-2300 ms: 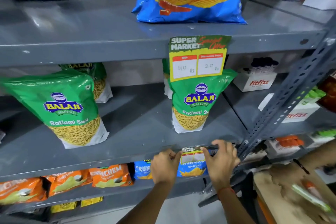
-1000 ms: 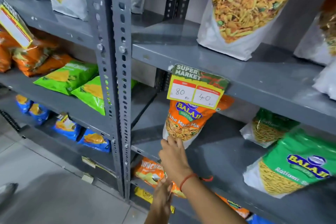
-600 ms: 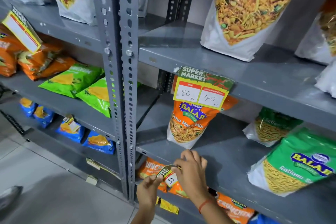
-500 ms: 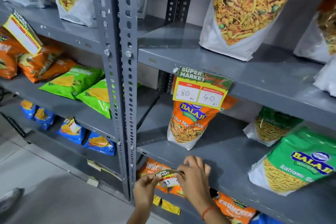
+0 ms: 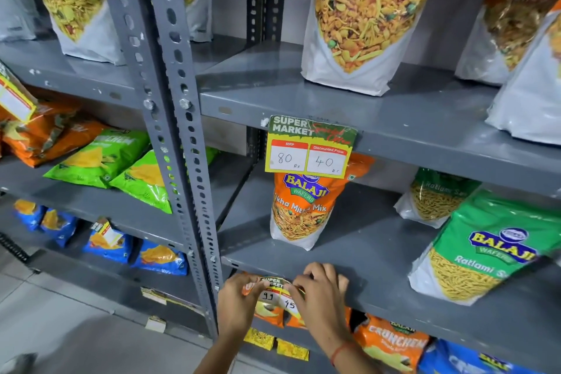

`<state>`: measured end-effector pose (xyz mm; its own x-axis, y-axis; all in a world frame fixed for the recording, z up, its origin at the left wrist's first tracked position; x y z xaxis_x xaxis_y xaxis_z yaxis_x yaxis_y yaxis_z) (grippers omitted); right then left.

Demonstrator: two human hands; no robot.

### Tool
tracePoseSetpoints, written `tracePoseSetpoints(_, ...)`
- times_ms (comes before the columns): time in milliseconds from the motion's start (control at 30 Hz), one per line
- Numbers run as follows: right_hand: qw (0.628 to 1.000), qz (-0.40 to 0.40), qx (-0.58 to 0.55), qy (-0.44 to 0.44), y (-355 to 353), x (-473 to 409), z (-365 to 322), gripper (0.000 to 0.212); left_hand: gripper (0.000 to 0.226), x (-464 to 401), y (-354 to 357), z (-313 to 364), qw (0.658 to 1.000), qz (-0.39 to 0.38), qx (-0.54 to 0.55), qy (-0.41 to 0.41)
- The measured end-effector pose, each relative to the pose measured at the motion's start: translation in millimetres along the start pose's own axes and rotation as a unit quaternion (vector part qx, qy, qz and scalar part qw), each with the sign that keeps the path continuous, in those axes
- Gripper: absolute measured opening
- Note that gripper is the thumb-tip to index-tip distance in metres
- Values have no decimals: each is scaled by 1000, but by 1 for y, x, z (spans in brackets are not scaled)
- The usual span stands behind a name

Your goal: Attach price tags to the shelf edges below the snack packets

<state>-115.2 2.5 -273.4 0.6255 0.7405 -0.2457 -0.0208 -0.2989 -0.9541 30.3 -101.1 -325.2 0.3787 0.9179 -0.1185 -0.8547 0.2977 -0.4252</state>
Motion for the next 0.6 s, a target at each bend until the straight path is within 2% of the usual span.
tracePoseSetpoints(100, 1000, -7, -4, 4, 2, -6, 0, 23, 22, -4, 0, 5, 1000, 11, -21, 11)
tracePoseSetpoints(200, 1000, -13, -1, 1, 6, -11, -1, 27, 32, -6, 0, 6, 998, 26, -51, 28)
tracePoseSetpoints(400, 998, -38, 45, 22, 9, -24, -4, 49, 32, -10, 6, 17, 988, 42, -136, 55)
tracePoseSetpoints(600, 997, -21, 19, 65, 7, -19, 5, 46, 41, -1, 1, 21, 992, 76, -99, 18)
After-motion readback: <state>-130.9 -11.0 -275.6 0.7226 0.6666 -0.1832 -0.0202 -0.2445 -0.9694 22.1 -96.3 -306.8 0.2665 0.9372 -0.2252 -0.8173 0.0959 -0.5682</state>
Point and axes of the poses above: each hand's wrist, its own x-axis away from the middle knuckle, its own y-axis out of the palm, z = x × y, the point moved 3 cm from there along -x, towards the middle knuckle, and after that the axes turned 11 degrees about y, right-handed, at the moved point
